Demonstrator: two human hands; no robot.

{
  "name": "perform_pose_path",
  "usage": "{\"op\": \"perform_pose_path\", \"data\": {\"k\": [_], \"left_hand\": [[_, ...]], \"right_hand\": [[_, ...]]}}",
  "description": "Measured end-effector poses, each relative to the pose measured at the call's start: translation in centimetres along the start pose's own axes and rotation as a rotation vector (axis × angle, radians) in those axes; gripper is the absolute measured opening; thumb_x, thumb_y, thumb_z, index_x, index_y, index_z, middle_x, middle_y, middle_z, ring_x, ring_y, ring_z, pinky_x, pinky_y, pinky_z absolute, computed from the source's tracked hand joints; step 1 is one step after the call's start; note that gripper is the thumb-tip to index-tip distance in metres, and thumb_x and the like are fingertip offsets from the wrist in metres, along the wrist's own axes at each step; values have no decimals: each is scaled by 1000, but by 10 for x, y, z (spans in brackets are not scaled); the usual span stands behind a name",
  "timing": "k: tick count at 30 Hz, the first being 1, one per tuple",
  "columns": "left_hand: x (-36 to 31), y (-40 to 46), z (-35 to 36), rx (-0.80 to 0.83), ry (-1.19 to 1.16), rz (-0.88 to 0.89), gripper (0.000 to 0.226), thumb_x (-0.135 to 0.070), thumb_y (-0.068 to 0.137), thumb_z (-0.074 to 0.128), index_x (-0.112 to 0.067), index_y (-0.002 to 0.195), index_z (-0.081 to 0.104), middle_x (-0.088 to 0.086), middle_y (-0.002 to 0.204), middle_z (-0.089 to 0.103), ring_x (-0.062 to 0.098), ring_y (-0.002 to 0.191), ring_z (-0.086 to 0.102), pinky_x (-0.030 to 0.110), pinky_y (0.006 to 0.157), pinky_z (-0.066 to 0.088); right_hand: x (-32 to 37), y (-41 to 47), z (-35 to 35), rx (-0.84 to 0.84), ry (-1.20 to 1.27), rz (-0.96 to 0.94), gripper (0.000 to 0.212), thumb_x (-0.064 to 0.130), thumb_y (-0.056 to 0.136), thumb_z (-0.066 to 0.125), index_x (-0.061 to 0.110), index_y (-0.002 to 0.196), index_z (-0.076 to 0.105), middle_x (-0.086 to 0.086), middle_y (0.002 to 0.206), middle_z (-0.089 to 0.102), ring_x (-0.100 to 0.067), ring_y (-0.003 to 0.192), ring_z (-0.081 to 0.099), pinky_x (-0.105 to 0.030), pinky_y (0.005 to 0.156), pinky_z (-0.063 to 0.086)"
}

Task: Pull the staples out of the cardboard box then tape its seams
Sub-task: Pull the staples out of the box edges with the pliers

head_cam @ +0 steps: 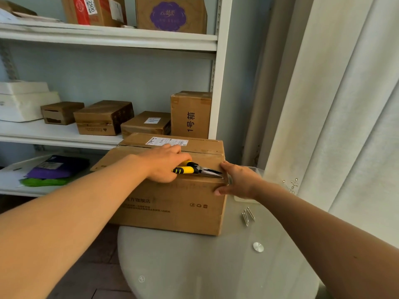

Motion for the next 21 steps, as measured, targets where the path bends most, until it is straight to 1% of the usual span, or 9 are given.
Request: {"op": "perform_pose_path", "data": {"k": [2,5,8,11,15,18,21], "left_hand": [[1,1,-3,-24,49,21,57,-24,91,51,-35,142,27,0,123,41,14,108,40,33,91,43],[0,-2,-4,-49,97,60,55,-25,92,50,-34,142,27,0,121,40,12,106,39,30,90,42],[-4,-3,-8,-137,185,110,54,-24,91,51,-34,139,28,-1,121,38,12,106,37,29,89,40],[-7,-1,-9,-154,248,105,57,-19,91,51,-32,141,27,2,128,35,16,115,37,30,92,39],[-9,0,-13,-150,295,74,60,-9,91,48,-31,143,26,4,134,33,20,121,35,33,97,37],[-13,1,-20,-184,340,69,65,1,86,47,-30,140,28,3,130,34,18,115,35,34,95,40],[-15,6,-24,-181,380,72,63,2,85,48,-28,137,29,3,126,36,18,111,37,34,89,42]], "right_hand": [[-1,2,0,-5,-2,0,81,48,81,69,21,145,29,-2,144,45,-24,131,43,-39,106,38],[-2,2,2,-2,-10,3,83,48,81,68,21,147,26,-2,146,43,-25,133,42,-39,106,37],[-1,1,0,-3,-26,-1,85,48,81,68,20,148,24,-3,148,40,-25,134,40,-39,107,36],[1,2,0,2,-40,-5,83,48,81,68,19,147,26,-3,147,41,-25,132,42,-39,106,38],[3,1,-2,-6,-40,-11,80,45,82,69,18,146,29,-4,144,45,-25,130,45,-38,104,39],[3,1,-2,-2,-32,-8,80,45,82,69,18,146,30,-4,143,45,-26,129,45,-39,104,40],[2,3,-1,1,-22,-7,77,46,81,69,19,144,33,-4,140,48,-26,126,48,-38,101,42]]}}
Point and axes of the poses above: each hand's wrist, its own y-axis towards the middle knuckle, its own z-axis out of the palm, x = y × z, the point moved 8 cm from there along y, towards the middle knuckle
